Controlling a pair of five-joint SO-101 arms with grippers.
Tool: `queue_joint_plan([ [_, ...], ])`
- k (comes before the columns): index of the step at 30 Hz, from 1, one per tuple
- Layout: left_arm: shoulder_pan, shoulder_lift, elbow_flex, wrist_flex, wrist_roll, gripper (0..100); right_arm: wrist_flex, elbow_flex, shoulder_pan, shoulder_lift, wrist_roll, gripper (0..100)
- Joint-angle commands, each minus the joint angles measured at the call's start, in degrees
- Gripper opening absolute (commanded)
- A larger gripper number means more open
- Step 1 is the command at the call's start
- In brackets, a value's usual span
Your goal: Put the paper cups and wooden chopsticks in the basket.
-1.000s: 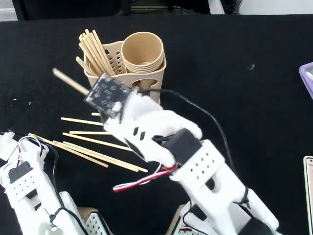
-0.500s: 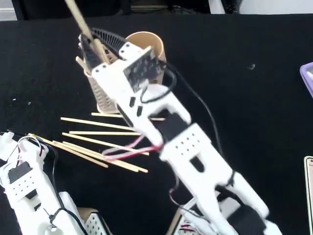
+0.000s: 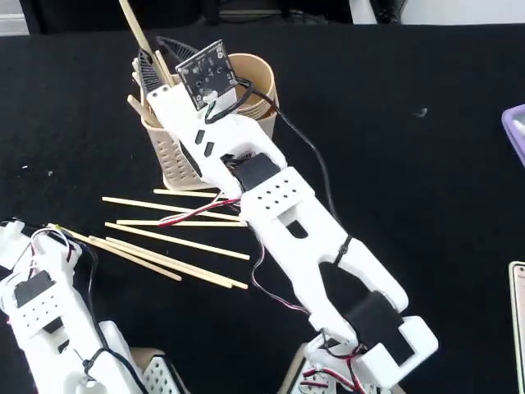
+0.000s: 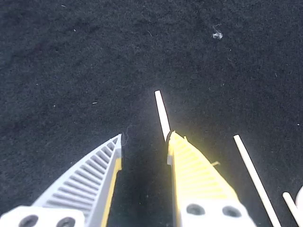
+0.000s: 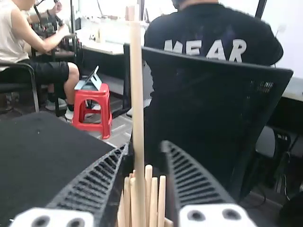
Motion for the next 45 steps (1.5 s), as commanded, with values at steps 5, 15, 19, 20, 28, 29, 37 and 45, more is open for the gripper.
queue_joint_plan([
  [5, -0.2, -1.0, -0.6, -1.1, 0.4, 16, 10.3, -2.9, 0.4, -10.0, 0.1, 8.7],
  [15, -0.2, -1.0, -0.5, -1.1, 0.4, 16, 56.1, 11.5, -4.8, -30.7, 0.3, 8.8],
  [19, -0.2, -1.0, -0.5, -1.1, 0.4, 16, 52.0, 25.8, -4.5, -28.4, 4.8, 9.0],
  [20, -0.2, -1.0, -0.5, -1.1, 0.4, 16, 50.0, 28.6, -4.5, -27.1, 6.5, 9.0],
  [28, -0.2, -1.0, -0.5, -1.1, 0.4, 16, 44.0, 30.4, -10.8, -10.7, 13.5, 22.9],
  [29, -0.3, -1.0, -0.5, -1.1, 0.4, 16, 44.0, 29.8, -12.1, -8.4, 13.9, 23.8],
  [37, -0.3, -1.0, -0.5, -1.1, 0.4, 16, 46.4, 27.0, -22.0, -1.9, 9.4, 20.9],
  [45, -0.3, -1.0, -0.5, -1.1, 0.4, 16, 46.0, 27.3, -22.2, -1.0, 10.8, 20.8],
])
